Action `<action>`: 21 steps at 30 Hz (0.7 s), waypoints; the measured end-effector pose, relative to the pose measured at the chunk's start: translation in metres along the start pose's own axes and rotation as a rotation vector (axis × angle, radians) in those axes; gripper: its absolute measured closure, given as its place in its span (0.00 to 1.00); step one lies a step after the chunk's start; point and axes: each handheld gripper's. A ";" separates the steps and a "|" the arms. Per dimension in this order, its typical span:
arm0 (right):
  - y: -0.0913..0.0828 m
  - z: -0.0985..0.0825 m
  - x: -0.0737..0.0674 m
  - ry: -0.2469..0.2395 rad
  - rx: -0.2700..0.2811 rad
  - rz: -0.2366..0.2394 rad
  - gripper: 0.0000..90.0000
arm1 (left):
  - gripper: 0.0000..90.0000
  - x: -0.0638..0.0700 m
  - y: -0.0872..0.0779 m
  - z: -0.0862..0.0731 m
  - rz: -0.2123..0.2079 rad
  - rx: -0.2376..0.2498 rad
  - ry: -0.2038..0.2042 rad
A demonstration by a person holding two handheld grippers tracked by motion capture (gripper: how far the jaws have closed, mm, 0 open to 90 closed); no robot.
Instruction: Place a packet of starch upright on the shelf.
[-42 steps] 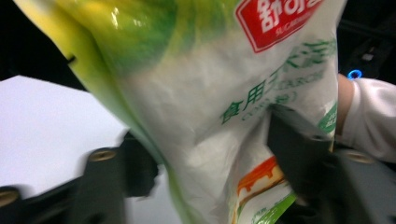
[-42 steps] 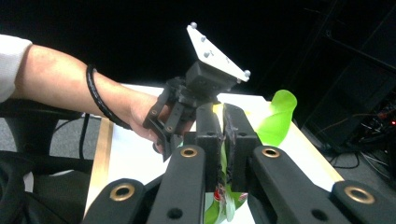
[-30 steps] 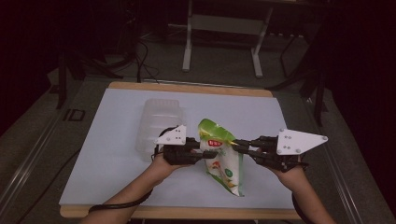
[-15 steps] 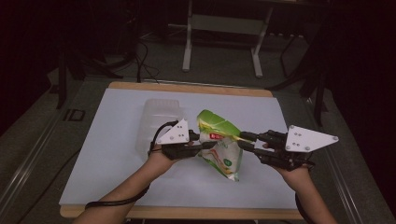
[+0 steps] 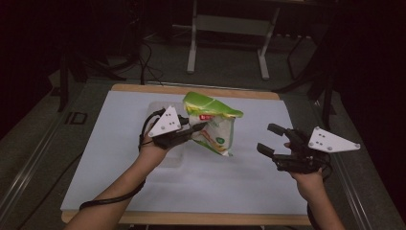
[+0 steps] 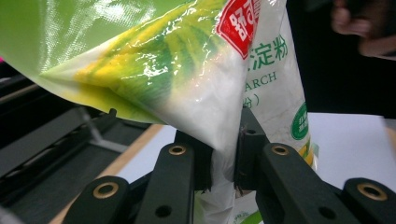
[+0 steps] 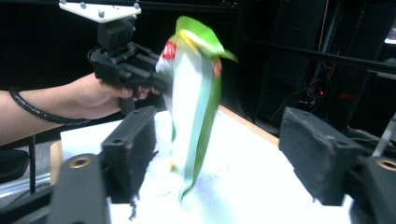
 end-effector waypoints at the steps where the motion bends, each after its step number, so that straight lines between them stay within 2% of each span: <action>1: -0.002 -0.003 0.001 0.009 0.003 0.002 0.22 | 0.89 -0.003 -0.002 0.000 0.025 0.003 -0.006; 2: -0.003 -0.005 0.002 0.018 0.006 0.001 0.18 | 0.89 -0.007 -0.005 0.000 0.048 0.007 -0.009; 4: -0.007 -0.011 0.005 0.043 0.020 0.031 0.15 | 0.89 -0.015 -0.009 -0.001 0.097 0.011 -0.013; 5: -0.007 -0.011 0.005 0.043 0.020 0.031 0.15 | 0.89 -0.015 -0.009 -0.001 0.097 0.011 -0.013; 6: -0.008 -0.014 0.006 0.053 0.028 0.035 0.14 | 0.89 -0.023 -0.013 -0.002 0.143 0.012 -0.014; 12: -0.011 -0.029 0.008 0.057 -0.032 -0.006 0.12 | 0.89 -0.046 -0.023 -0.015 0.253 -0.002 -0.030; 14: -0.009 -0.033 0.009 0.052 -0.057 -0.024 0.12 | 0.89 -0.051 -0.025 -0.020 0.272 -0.011 -0.031; 21: -0.008 -0.041 0.015 0.084 -0.072 -0.050 0.14 | 0.89 -0.066 -0.030 -0.043 0.329 -0.047 -0.062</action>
Point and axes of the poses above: each handheld gripper's, and its own axes: y roughly forward along the jaws, z roughly out of its top, x roughly to its right
